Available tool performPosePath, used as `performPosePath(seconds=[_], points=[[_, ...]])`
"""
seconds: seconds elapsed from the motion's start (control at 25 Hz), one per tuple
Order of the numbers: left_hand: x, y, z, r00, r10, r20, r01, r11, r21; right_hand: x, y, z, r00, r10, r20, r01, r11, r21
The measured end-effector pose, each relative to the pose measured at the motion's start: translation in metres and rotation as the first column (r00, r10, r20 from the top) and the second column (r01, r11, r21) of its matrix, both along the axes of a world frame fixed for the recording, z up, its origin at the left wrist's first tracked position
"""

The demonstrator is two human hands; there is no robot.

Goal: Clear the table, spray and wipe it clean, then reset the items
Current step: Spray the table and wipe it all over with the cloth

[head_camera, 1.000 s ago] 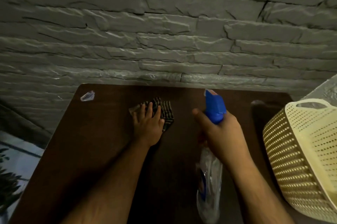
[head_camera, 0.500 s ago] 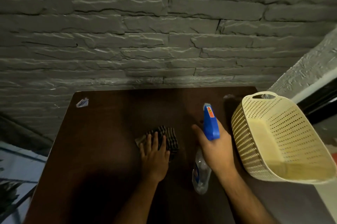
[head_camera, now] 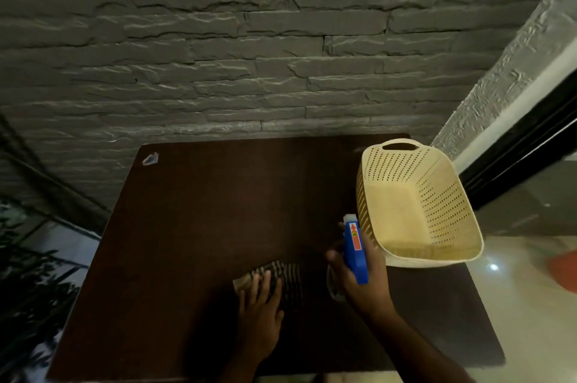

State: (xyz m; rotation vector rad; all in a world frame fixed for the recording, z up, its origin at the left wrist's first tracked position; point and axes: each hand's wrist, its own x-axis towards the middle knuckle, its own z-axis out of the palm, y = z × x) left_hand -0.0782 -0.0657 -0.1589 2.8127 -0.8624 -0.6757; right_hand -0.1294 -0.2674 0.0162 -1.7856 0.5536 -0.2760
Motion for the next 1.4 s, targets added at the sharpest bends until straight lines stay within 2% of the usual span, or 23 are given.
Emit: performPosePath(seconds=[0.08,0.24,0.36,0.44,0.56,0.76,0.84,0.92,1.0,1.12,1.28,1.4], points=[[-0.008,-0.003,0.008,1.0,-0.007,-0.011,0.007,0.999,0.052,-0.005,-0.004,-0.003,1.0,0.013,-0.009,-0.013,1.0,-0.002],[0.005,-0.008,0.034,0.985,0.051,-0.165,-0.037,0.995,0.087,-0.006,-0.009,-0.01,0.998,0.019,-0.065,-0.02,0.999,-0.025],[0.009,-0.016,0.056,0.945,0.164,-0.284,-0.204,0.972,-0.116,-0.009,-0.013,-0.007,0.995,0.04,-0.094,-0.045,0.998,-0.051],[0.011,-0.025,0.074,0.936,0.199,-0.289,-0.274,0.93,-0.246,-0.011,-0.017,-0.003,0.992,0.053,-0.114,-0.065,0.992,-0.104],[0.019,-0.043,0.103,0.939,0.217,-0.268,-0.306,0.884,-0.353,-0.016,-0.027,0.003,0.982,0.119,-0.149,-0.136,0.984,-0.112],[0.049,-0.088,0.154,0.862,0.207,-0.463,-0.428,0.785,-0.448,-0.036,-0.077,0.015,0.911,0.258,-0.322,-0.351,0.896,-0.274],[0.063,-0.113,0.17,0.848,0.184,-0.497,-0.452,0.74,-0.498,-0.04,-0.108,0.021,0.933,0.162,-0.321,-0.271,0.903,-0.333],[0.075,-0.141,0.185,0.821,0.138,-0.553,-0.474,0.706,-0.527,-0.034,-0.139,0.029,0.96,-0.029,-0.279,-0.094,0.904,-0.417],[0.085,-0.172,0.194,0.808,0.105,-0.58,-0.464,0.72,-0.516,-0.021,-0.167,0.035,0.95,-0.178,-0.256,0.03,0.87,-0.492],[0.099,-0.212,0.197,0.85,0.069,-0.522,-0.326,0.848,-0.419,-0.013,-0.204,0.032,0.912,-0.274,-0.306,0.071,0.839,-0.54],[0.114,-0.236,0.191,0.845,-0.055,-0.532,-0.149,0.931,-0.333,-0.02,-0.235,0.011,0.845,-0.293,-0.448,0.0,0.836,-0.549],[0.121,-0.243,0.176,0.859,-0.105,-0.5,-0.058,0.952,-0.299,-0.019,-0.24,0.003,0.836,-0.278,-0.472,0.027,0.882,-0.471]])
